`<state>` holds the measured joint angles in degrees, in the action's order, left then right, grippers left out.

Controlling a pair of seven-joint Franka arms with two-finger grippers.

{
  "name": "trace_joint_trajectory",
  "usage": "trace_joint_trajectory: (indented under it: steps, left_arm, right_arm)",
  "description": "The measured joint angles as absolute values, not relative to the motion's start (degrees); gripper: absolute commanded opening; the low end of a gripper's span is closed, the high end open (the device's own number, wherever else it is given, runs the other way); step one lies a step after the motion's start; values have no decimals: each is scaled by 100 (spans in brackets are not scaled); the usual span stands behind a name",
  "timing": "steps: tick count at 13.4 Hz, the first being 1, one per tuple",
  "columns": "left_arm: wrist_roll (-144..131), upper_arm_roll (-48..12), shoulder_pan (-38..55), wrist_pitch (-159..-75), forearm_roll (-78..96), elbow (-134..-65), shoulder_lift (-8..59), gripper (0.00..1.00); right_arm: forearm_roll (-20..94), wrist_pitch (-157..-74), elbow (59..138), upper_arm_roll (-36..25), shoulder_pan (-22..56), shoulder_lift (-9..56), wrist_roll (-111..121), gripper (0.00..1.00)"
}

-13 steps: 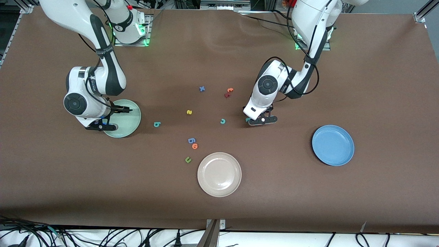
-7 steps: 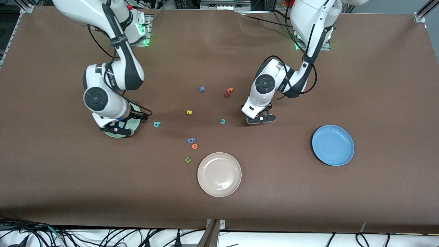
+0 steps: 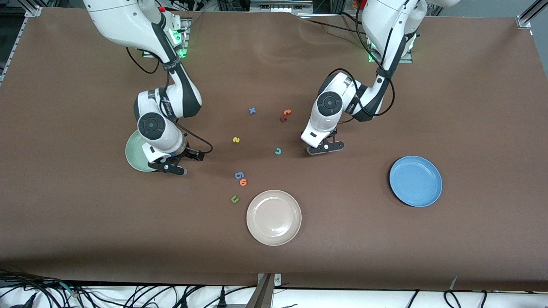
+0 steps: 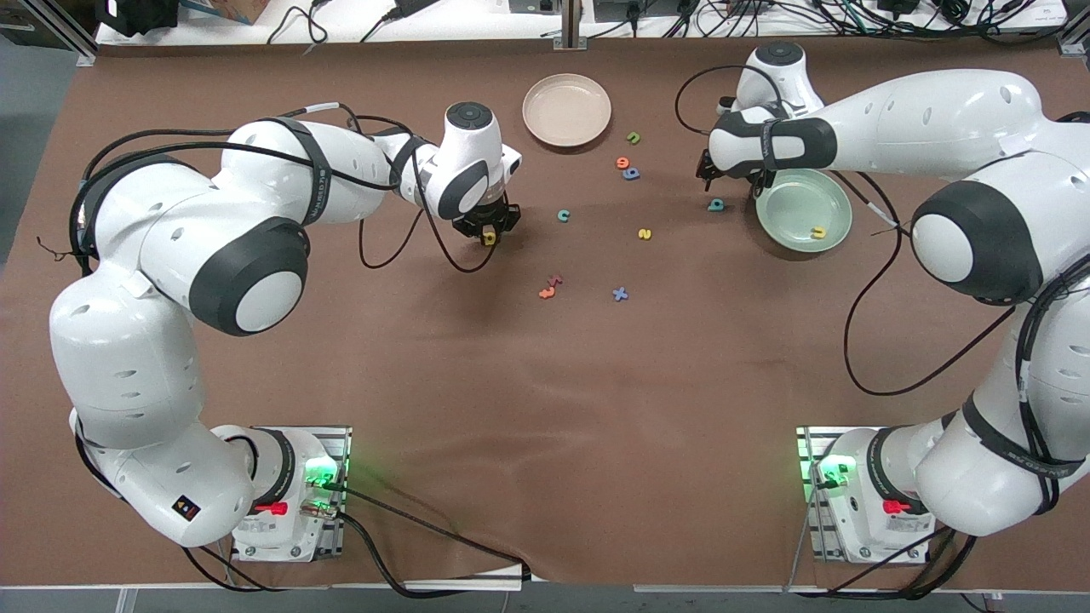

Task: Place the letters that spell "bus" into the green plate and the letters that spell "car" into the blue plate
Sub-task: 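Carry the yellow b to the blue plate while the right gripper grasps teal letter, then release the b on the blue plate while the right gripper places teal letter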

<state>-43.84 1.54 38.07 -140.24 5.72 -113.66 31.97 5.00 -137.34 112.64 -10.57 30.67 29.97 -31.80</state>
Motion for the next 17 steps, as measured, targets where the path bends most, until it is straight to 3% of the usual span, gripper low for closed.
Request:
trace_joint_trajectory:
  steps: [5, 8, 12, 14, 17]
  left_arm:
    - [-4455, 172, 3788, -13879, 573, -11324, 3198, 19]
    - [-4215, 242, 3424, -12492, 573, -10631, 3193, 20]
    - [-3254, 267, 2460, -10459, 572, -9153, 3126, 19]
    - [-2480, 280, 1982, -9640, 572, -8590, 3113, 19]
    - [-1626, 291, 1300, -9226, 572, -8222, 3113, 19]
  right_arm:
    - [500, -14197, 11263, -884, 3070, 3295, -3258, 92]
    - [500, -14243, 11261, -867, 3075, 3352, -3258, 84]
    - [500, -14209, 11259, -860, 3076, 3337, -3258, 84]
    - [500, -14101, 11259, -863, 3075, 3322, -3258, 75]
    - [500, -14038, 11259, -862, 3075, 3315, -3257, 46]
